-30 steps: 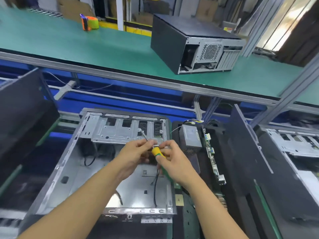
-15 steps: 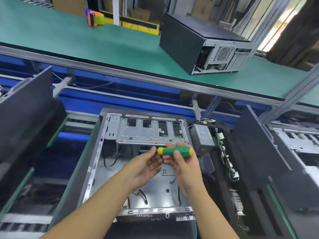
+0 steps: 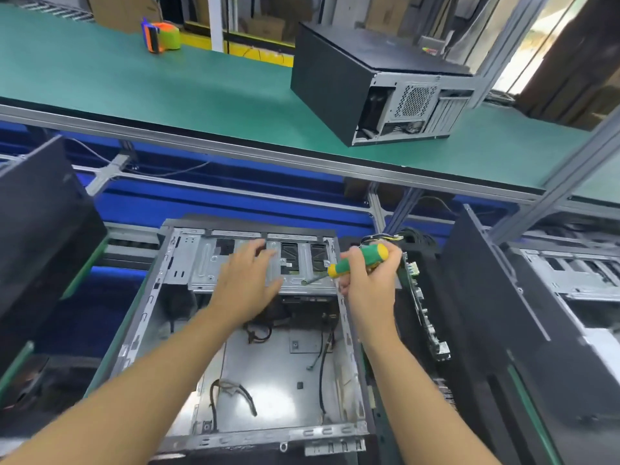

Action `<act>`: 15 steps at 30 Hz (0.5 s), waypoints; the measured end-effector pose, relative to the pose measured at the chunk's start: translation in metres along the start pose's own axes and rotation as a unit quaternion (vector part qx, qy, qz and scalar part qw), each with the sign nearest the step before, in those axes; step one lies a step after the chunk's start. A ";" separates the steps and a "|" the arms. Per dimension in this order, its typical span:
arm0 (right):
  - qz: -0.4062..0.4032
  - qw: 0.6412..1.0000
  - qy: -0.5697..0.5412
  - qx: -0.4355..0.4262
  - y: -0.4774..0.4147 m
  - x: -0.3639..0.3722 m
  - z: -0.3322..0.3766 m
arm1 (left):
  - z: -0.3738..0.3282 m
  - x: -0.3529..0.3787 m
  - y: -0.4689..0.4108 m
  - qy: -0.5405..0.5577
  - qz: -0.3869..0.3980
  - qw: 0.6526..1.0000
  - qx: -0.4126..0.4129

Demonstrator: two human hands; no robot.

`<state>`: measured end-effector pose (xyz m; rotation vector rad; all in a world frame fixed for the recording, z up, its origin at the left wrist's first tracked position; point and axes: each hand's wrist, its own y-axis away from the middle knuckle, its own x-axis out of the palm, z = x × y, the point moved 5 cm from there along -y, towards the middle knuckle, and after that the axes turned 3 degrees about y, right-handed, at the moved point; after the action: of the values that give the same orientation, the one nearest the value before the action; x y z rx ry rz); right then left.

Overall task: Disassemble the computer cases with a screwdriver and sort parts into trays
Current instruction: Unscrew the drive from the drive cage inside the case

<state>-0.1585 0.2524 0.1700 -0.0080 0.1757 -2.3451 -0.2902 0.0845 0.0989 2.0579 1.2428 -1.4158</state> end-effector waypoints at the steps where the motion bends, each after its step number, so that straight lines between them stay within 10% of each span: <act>1: 0.007 1.000 0.012 -0.005 -0.011 0.004 0.003 | 0.002 0.004 -0.012 -0.002 0.032 0.999 0.006; 5: 0.067 0.994 0.080 -0.032 -0.047 0.033 0.008 | 0.016 0.024 -0.032 0.021 0.118 0.993 -0.018; 15: 0.130 0.975 0.172 -0.057 -0.071 0.069 -0.006 | 0.028 0.025 -0.039 0.140 0.041 0.986 -0.081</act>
<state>-0.2577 0.2540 0.1701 0.3462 0.4525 -2.0556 -0.3348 0.0979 0.0722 2.2202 1.3143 -0.9789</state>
